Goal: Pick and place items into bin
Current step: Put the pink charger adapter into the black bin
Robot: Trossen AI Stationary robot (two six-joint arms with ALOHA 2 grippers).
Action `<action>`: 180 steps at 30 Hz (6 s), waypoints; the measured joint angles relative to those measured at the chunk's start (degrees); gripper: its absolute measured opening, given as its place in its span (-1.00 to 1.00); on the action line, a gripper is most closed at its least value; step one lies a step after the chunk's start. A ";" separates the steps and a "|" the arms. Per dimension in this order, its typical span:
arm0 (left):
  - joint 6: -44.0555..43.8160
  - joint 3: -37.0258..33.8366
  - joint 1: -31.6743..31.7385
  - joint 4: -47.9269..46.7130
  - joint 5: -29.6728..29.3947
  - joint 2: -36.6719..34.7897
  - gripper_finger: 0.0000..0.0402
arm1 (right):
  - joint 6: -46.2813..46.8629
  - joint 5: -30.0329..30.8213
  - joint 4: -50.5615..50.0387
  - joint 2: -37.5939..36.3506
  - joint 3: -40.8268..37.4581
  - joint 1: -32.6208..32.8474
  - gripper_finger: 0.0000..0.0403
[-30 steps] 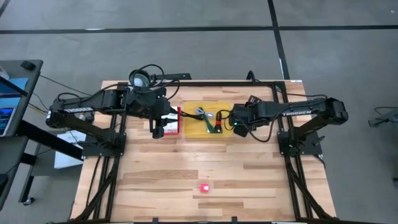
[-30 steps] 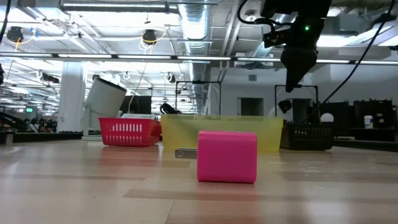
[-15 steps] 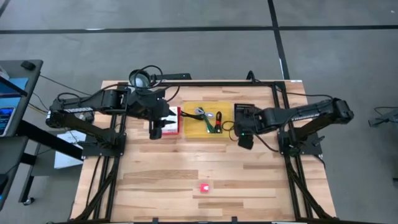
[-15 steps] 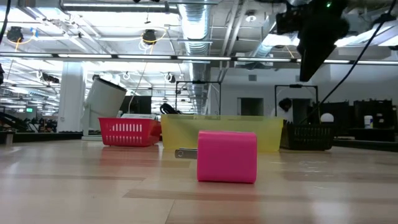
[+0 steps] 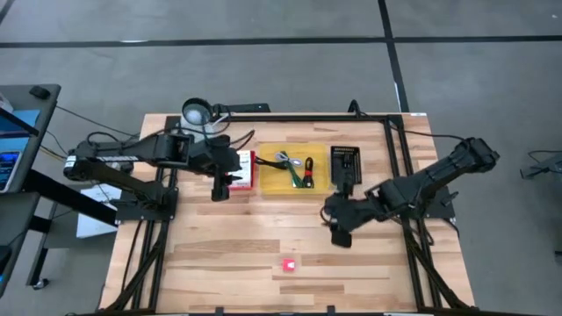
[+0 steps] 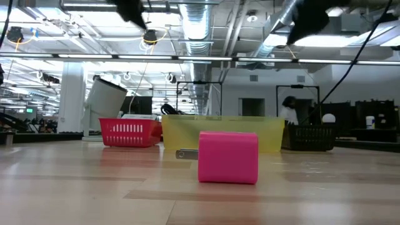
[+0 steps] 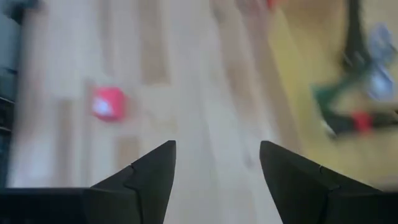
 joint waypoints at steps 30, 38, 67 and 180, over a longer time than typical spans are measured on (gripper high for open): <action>-12.14 -47.29 -6.29 55.60 -2.10 -18.97 -0.37 | -7.24 21.57 54.26 28.03 -5.21 14.47 0.14; -12.11 -48.25 -8.65 59.08 -2.22 -19.00 -0.37 | 0.98 26.14 55.11 30.13 -5.81 16.53 0.14; -8.68 -48.25 -9.22 60.10 -2.27 -18.97 -0.37 | 2.10 9.75 53.39 30.05 -5.98 12.71 0.14; -9.19 -48.20 -9.20 59.66 -2.24 -18.95 -0.37 | -1.43 7.98 64.36 39.42 -5.94 10.47 0.14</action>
